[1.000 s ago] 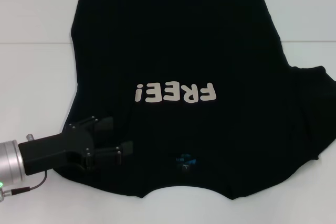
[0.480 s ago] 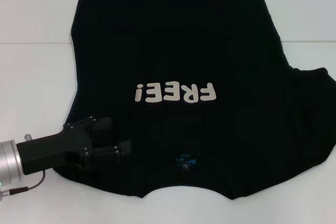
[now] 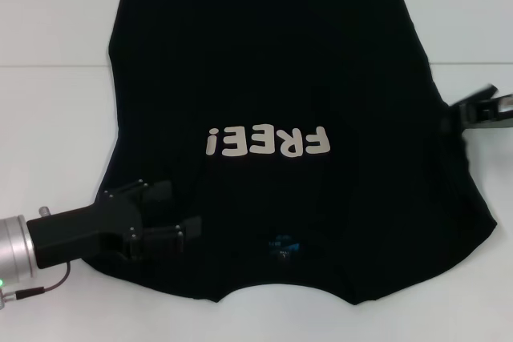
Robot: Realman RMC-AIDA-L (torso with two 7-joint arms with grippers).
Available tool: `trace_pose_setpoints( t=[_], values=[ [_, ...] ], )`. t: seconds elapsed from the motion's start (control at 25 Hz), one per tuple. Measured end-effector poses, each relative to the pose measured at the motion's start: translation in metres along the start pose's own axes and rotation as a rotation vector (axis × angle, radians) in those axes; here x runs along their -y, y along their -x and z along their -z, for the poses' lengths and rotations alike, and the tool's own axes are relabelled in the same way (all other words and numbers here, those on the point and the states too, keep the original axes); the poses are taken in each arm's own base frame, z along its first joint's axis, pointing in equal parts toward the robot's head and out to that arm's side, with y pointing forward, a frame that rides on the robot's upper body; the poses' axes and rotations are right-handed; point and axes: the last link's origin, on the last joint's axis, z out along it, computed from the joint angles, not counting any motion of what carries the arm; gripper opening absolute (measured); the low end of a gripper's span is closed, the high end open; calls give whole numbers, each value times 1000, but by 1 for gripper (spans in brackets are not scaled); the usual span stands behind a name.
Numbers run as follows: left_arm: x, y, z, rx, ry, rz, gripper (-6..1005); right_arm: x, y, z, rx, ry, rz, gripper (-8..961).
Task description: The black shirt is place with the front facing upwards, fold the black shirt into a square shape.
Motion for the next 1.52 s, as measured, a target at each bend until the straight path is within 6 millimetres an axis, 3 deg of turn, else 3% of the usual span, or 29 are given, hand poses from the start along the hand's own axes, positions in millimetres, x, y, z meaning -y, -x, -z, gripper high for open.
trace_pose_setpoints(
  t=[0.28, 0.52, 0.6, 0.76, 0.96, 1.24, 1.52],
  values=[
    [-1, 2, 0, -3, -1, 7, 948, -31, 5, -12, -60, 38, 89, 136],
    [2, 2, 7, -71, -42, 70, 949, -30, 0, -6, -8, 149, 8, 154],
    [5, 0, 12, -102, -66, 129, 949, -24, -7, 0, 47, 223, -26, 235],
    [19, -11, 30, -101, -84, 362, 948, -11, -29, 16, 201, 381, -10, 398],
    [28, -24, 52, -34, -71, 533, 947, -5, -80, 19, 337, 472, 194, 603],
    [51, -24, 73, 236, -231, 765, 946, -28, -132, 0, 411, 505, 472, 680],
    [60, -17, 73, 330, -329, 876, 931, -39, -151, -9, 407, 536, 533, 683]
  ],
)
